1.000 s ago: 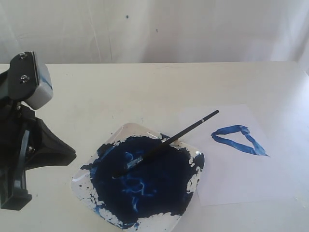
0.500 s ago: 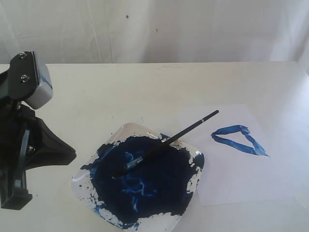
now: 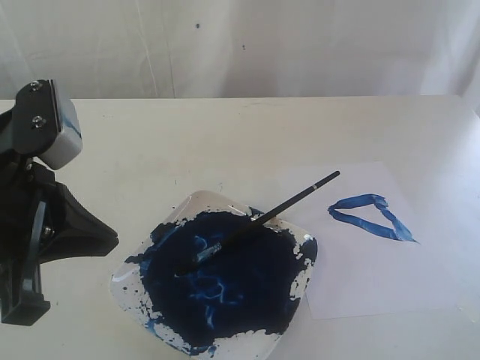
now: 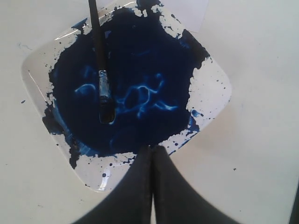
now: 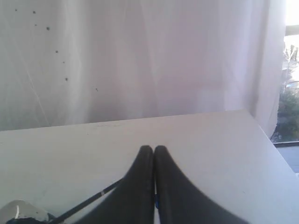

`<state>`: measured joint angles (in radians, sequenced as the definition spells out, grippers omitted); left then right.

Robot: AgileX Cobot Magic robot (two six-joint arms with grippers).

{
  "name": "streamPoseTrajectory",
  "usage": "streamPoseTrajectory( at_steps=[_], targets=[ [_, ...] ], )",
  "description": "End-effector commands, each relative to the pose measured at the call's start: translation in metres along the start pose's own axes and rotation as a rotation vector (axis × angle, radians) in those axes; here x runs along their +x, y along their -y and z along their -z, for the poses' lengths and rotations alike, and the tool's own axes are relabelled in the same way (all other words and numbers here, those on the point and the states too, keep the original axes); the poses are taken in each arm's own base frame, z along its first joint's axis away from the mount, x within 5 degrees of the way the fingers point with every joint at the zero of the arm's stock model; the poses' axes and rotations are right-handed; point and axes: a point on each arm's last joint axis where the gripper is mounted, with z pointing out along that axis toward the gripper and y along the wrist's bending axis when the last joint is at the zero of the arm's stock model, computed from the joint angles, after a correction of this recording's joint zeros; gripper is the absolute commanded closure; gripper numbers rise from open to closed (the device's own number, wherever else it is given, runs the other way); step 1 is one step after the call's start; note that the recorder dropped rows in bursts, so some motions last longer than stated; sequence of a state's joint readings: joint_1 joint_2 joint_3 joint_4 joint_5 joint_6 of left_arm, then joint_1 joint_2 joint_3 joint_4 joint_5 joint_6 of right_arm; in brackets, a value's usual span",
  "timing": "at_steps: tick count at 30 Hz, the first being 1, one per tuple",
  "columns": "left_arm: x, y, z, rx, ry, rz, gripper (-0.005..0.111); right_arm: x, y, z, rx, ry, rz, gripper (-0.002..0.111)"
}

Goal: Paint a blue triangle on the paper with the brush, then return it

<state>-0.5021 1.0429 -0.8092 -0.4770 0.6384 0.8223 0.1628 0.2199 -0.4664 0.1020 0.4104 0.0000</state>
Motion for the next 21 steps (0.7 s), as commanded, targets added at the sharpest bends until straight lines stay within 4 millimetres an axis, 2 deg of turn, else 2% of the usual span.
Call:
streamPoseTrajectory(
  at_steps=[1,15,17,21],
  targets=[
    [0.001,0.002,0.0,0.014,0.005,0.02,0.107,0.029,0.005,-0.004,0.018,0.033,0.047,0.108],
    [0.001,0.002,0.0,0.014,0.005,0.02,0.107,0.121,0.014,-0.012,0.034,-0.123,0.059,0.108],
    [0.001,0.002,0.0,0.014,0.005,0.02,0.107,0.129,0.015,-0.011,0.034,-0.13,0.059,0.108],
    [0.001,0.002,0.0,0.014,0.005,0.02,0.107,0.134,0.017,-0.01,0.065,-0.167,0.052,0.108]
  ],
)
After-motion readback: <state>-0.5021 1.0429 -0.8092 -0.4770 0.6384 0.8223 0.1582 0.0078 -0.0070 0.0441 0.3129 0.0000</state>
